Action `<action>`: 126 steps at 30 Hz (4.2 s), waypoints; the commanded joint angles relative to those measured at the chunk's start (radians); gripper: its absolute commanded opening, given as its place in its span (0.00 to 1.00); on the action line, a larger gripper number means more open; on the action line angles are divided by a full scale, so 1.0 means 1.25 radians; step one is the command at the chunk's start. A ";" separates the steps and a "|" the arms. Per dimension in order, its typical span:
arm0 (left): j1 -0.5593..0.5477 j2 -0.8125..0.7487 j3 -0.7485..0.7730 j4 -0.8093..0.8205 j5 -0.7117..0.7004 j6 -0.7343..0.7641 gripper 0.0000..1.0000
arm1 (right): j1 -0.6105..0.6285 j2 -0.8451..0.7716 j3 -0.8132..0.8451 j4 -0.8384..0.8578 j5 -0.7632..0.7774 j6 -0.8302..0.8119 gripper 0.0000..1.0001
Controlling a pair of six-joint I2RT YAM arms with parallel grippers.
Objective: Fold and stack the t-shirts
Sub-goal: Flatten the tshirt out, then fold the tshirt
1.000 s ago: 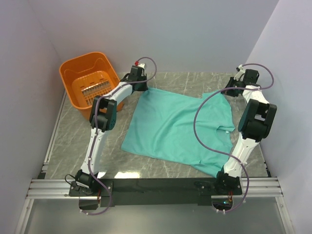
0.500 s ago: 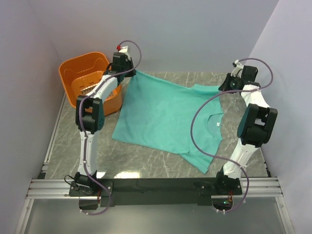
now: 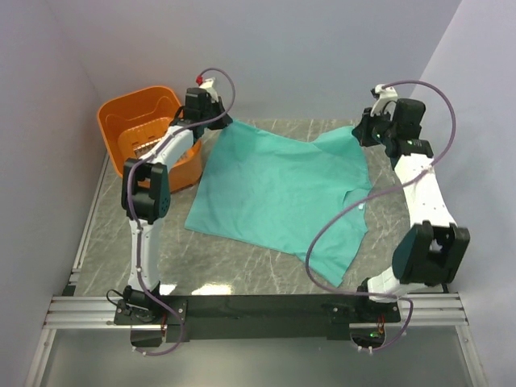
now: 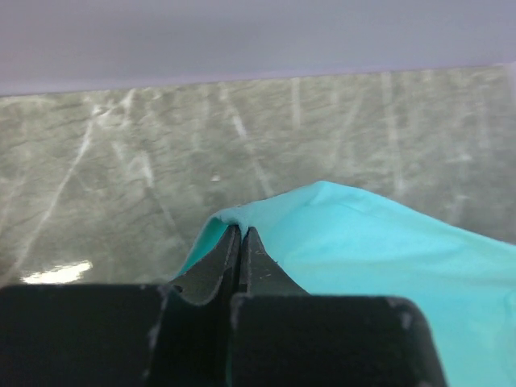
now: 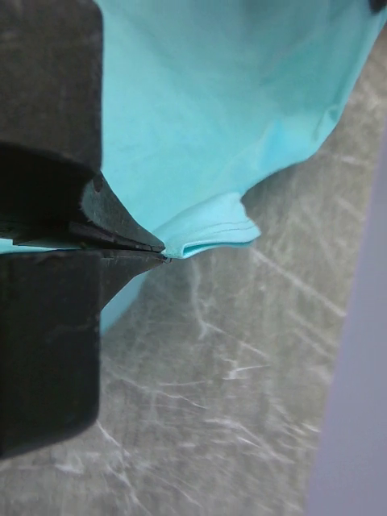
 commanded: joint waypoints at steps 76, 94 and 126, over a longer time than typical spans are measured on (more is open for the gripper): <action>-0.094 0.154 0.182 0.084 -0.260 0.069 0.00 | -0.049 0.274 0.038 0.255 0.199 0.024 0.00; -0.086 0.118 0.061 0.188 -0.242 0.133 0.00 | -0.072 0.029 -0.157 0.225 -0.088 -0.019 0.00; -0.071 -0.088 -0.278 0.421 -0.188 0.382 0.00 | -0.160 -0.110 -0.299 0.158 -0.172 -0.106 0.00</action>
